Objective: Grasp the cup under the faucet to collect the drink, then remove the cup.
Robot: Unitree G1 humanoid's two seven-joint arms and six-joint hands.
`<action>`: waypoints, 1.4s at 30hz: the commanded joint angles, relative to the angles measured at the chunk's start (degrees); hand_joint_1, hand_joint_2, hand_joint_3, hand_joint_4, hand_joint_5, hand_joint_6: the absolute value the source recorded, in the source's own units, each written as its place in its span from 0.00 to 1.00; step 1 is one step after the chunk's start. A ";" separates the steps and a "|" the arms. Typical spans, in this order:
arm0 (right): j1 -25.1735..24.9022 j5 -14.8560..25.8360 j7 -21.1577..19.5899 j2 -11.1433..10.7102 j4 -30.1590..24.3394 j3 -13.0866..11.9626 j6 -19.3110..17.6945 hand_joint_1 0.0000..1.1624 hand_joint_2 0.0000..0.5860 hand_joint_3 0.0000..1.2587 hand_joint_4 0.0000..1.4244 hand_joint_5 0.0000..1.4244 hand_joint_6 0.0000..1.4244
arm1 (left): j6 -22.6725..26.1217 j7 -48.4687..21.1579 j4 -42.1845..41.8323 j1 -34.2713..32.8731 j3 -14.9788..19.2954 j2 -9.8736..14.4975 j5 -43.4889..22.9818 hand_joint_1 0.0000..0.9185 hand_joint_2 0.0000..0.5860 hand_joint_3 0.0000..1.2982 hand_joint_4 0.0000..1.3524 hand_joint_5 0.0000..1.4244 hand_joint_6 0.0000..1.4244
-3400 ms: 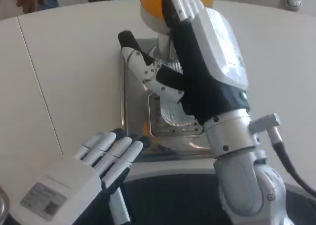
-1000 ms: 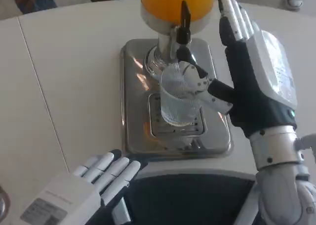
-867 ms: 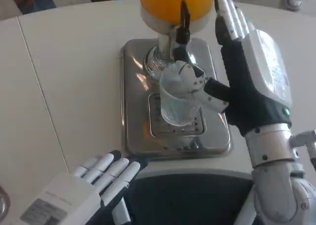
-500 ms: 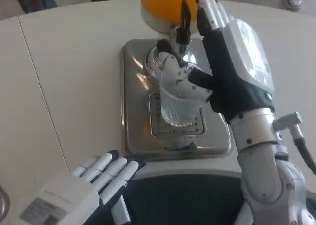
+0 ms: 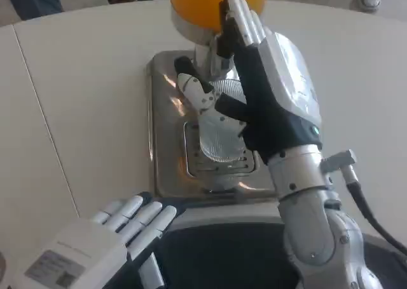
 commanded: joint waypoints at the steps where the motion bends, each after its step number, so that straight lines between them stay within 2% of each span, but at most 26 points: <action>1: 1.06 1.48 -0.11 0.04 2.82 1.98 -1.92 0.40 0.76 0.01 0.00 0.00 0.00 | 0.21 -0.82 0.83 0.58 -0.43 0.56 0.26 0.09 0.18 0.00 0.00 0.00 0.06; 9: -1.15 1.66 -0.05 -0.58 6.14 2.87 -2.39 0.40 0.76 0.01 0.00 0.00 0.00 | 0.28 -0.86 1.59 0.14 -0.32 0.76 -0.16 0.08 0.18 0.00 0.00 0.00 0.06; 21: -4.60 -2.94 4.21 -1.14 7.05 6.40 3.23 0.40 0.76 0.00 0.00 0.00 0.00 | 0.35 -1.07 3.36 -1.13 -0.81 0.84 -0.63 0.08 0.18 0.00 0.00 0.00 0.06; 30: -6.59 -4.77 5.60 -0.81 8.29 8.30 5.28 0.40 0.76 0.00 0.00 0.00 0.00 | 0.85 -1.27 5.07 -2.53 -1.27 0.63 -1.29 0.08 0.18 0.00 0.00 0.00 0.06; 37: -7.03 -4.83 5.33 -1.30 9.27 8.27 4.89 0.39 0.76 0.00 0.00 0.00 0.00 | 5.88 -4.29 5.61 -5.17 -2.38 -1.34 -7.34 0.07 0.17 0.00 0.00 0.00 0.07; 42: -7.01 -4.65 5.33 -1.65 9.35 8.01 4.88 0.38 0.76 0.00 0.00 0.00 0.00 | 10.68 -5.53 5.19 -7.51 -3.10 -4.10 -12.39 0.06 0.17 0.00 0.00 0.00 0.09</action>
